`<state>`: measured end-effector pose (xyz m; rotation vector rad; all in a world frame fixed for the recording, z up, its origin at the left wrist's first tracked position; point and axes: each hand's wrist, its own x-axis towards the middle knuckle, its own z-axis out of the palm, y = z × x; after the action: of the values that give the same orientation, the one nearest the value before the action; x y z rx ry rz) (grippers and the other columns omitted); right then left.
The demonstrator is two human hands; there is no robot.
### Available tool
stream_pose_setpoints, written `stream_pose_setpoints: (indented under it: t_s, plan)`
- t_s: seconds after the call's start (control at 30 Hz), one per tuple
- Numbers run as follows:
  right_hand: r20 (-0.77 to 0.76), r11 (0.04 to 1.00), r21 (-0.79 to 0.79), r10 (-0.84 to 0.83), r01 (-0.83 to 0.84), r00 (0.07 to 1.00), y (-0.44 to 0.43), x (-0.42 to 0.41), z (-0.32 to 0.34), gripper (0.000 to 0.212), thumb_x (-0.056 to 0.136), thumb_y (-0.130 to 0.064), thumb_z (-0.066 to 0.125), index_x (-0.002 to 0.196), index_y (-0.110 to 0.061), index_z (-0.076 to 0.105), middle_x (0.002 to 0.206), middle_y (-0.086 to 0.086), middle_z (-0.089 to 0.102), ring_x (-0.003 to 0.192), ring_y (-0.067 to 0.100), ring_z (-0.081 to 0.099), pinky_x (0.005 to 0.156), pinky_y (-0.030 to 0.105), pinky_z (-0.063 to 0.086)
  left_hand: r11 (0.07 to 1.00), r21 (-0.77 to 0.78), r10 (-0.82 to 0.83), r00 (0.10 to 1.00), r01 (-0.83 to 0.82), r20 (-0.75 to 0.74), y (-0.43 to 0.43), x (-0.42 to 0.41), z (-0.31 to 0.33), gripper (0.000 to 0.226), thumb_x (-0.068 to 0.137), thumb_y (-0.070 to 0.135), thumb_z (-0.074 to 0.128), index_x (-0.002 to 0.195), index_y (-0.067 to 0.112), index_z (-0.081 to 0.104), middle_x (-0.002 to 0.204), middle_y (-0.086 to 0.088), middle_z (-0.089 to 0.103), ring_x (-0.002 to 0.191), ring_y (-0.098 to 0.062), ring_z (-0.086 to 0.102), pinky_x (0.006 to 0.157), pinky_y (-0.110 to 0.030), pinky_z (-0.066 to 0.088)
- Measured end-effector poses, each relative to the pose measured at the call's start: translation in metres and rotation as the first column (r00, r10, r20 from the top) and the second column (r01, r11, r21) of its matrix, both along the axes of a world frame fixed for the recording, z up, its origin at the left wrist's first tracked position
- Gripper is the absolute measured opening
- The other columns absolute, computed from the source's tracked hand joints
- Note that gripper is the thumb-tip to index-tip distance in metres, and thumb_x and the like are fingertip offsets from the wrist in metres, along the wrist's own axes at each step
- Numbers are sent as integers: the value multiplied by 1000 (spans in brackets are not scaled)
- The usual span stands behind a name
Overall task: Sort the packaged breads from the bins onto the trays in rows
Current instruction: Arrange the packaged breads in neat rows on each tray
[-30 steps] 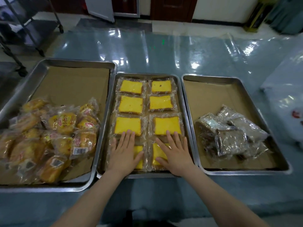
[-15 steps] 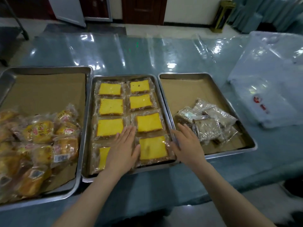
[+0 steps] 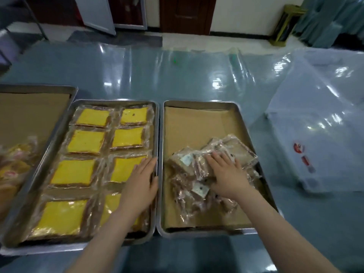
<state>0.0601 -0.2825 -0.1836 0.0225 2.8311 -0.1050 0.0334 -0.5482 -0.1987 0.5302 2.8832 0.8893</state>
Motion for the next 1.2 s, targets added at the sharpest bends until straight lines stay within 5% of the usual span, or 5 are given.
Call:
stream_pose_setpoints:
  t_s: [0.3,0.63,0.8,0.97,1.2]
  plan:
    - [-198,960,-264,37,-90,979,46,-69,-1,48,89,-22,52,135,-32,42,133,-5,55,122,20,48,98,37,38,991,-92,-80,977,99,200,91,-8,-15,76,87,59,48,148,38,8,153,16,2,141,-6,2,109,-22,5]
    - [-342,947,-320,-101,-15,934,90,-135,-19,44,84,-4,56,121,-26,63,115,1,67,108,23,58,103,41,39,915,-402,68,976,22,209,134,-66,-33,100,82,64,50,143,33,-23,150,3,-30,137,-13,-25,111,-37,-7]
    - [-327,953,-303,-89,-15,941,127,-158,-38,37,84,-7,57,116,-24,65,127,0,61,123,24,49,114,41,24,896,-439,110,991,-67,75,143,-84,-33,88,85,56,54,148,33,-3,158,2,-1,143,-19,5,114,-39,8]
    - [-200,960,-252,72,-123,977,131,-163,-59,60,96,-32,43,151,-31,18,160,-5,6,146,16,-5,113,37,-12,915,-388,109,994,-110,-23,142,-96,-24,64,89,38,56,144,31,24,151,6,28,135,-15,28,109,-33,28]
    - [-273,954,-276,38,-116,961,130,-159,-65,56,97,-30,39,150,-28,22,160,-5,11,146,15,-3,117,38,-6,961,-161,215,974,-224,-70,150,-127,15,32,86,8,55,115,20,61,107,5,65,98,-16,59,90,-33,45]
